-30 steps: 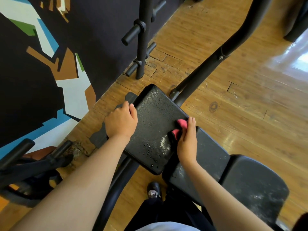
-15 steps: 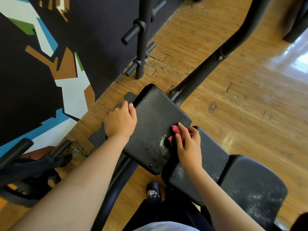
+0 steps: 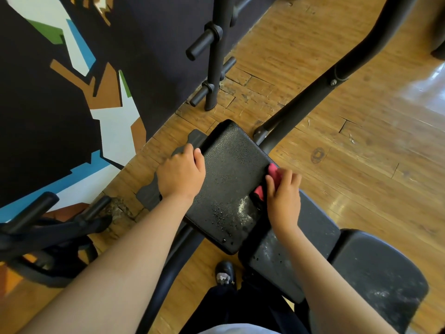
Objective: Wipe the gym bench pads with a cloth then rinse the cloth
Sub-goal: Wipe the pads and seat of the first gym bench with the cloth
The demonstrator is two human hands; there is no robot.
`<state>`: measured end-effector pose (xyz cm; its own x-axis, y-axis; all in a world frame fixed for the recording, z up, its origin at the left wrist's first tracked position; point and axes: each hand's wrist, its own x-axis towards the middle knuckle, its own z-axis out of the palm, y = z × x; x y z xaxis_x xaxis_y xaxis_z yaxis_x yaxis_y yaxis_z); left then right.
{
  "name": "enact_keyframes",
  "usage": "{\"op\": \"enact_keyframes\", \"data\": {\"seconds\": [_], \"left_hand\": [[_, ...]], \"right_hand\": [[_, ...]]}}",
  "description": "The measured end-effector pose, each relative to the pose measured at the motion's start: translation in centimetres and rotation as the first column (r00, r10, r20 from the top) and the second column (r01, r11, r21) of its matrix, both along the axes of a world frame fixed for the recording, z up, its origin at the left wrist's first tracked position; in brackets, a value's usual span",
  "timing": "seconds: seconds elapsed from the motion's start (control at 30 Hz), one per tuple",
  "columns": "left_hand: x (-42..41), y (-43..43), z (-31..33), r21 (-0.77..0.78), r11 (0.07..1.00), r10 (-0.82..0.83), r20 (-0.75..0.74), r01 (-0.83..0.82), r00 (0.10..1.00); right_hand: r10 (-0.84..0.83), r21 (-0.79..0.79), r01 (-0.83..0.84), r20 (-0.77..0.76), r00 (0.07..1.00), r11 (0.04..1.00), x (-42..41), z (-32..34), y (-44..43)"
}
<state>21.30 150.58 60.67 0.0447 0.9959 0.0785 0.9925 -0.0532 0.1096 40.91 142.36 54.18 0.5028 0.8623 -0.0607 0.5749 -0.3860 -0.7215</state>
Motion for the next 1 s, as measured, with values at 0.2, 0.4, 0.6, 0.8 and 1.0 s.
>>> {"op": "enact_keyframes", "data": {"seconds": [0.2, 0.4, 0.6, 0.8, 1.0], "left_hand": [[0.1, 0.0, 0.1, -0.013, 1.0, 0.012, 0.024, -0.012, 1.0], [0.1, -0.1, 0.2, -0.003, 1.0, 0.002, 0.018, -0.002, 1.0], [0.2, -0.1, 0.5, -0.021, 1.0, 0.012, 0.03, -0.011, 0.999], [0.3, -0.2, 0.6, -0.022, 1.0, 0.014, 0.033, -0.013, 0.999], [0.3, -0.2, 0.7, -0.02, 1.0, 0.01, 0.049, -0.01, 0.999]], "right_hand": [[0.111, 0.015, -0.112, 0.098, 0.989, 0.994, -0.9, -0.3, -2.4], [0.232, 0.03, -0.238, 0.124, 0.965, 0.971, -0.5, -0.5, -3.4], [0.166, 0.061, -0.173, 0.107, 0.98, 0.983, 1.2, -1.0, -1.0], [0.185, 0.041, -0.19, 0.097, 0.978, 0.981, -2.9, -0.7, -4.2], [0.148, 0.057, -0.166, 0.232, 0.961, 0.985, -0.8, -0.5, -2.0]]}}
